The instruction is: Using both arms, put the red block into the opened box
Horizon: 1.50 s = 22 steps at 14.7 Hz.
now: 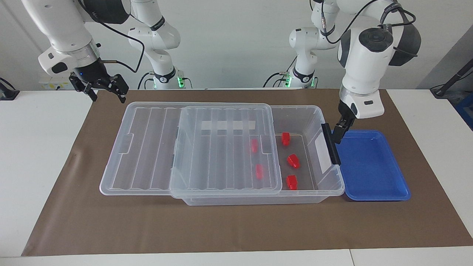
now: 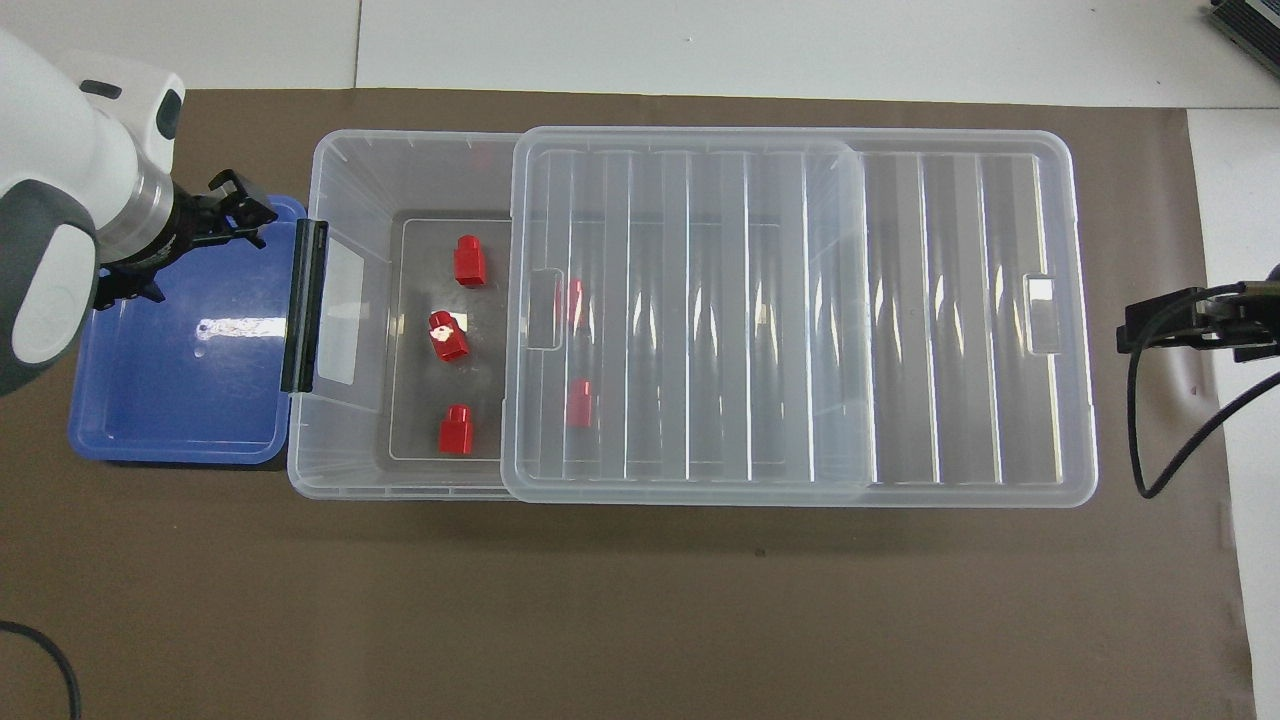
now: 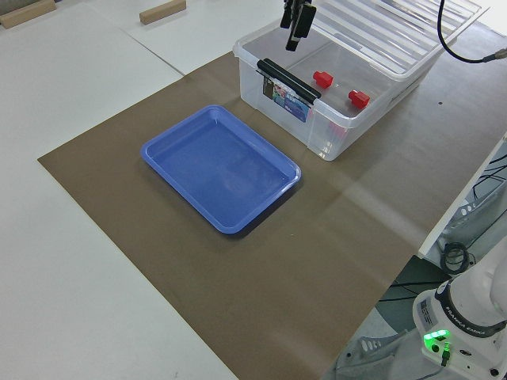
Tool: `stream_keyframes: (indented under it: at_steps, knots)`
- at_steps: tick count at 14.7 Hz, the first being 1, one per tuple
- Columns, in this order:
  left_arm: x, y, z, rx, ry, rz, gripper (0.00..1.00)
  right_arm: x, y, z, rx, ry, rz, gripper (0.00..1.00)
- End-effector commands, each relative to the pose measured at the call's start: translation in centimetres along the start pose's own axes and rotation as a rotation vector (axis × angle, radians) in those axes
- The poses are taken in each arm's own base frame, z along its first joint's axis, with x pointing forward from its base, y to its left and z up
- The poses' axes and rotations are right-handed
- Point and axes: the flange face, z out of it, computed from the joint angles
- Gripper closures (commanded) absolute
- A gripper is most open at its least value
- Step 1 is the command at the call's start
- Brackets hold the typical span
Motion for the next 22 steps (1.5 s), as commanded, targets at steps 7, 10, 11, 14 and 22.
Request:
stream_keyframes:
  at_steps: [7, 10, 11, 14, 22]
  knots:
    - [0.6, -12.7, -4.1, -0.071, -0.087, 0.35, 0.0, -0.1, 0.2, -0.4, 0.021, 0.004, -0.006, 0.0]
    - [0.0, -11.3, -4.5, -0.093, -0.079, 0.371, 0.0, -0.1, 0.1, -0.4, 0.021, 0.004, -0.008, 0.0]
    - [-0.1, -11.1, -4.6, -0.093, -0.077, 0.374, 0.0, -0.1, 0.1, -0.3, 0.021, 0.003, -0.007, 0.0]
    - [-0.3, -10.8, -4.6, -0.094, -0.079, 0.386, 0.0, -0.1, 0.1, -0.4, 0.021, 0.004, -0.008, 0.0]
    - [-1.2, -7.4, -5.7, -0.115, -0.011, 0.444, 0.0, -0.1, 0.1, -0.3, 0.021, 0.003, -0.007, 0.0]
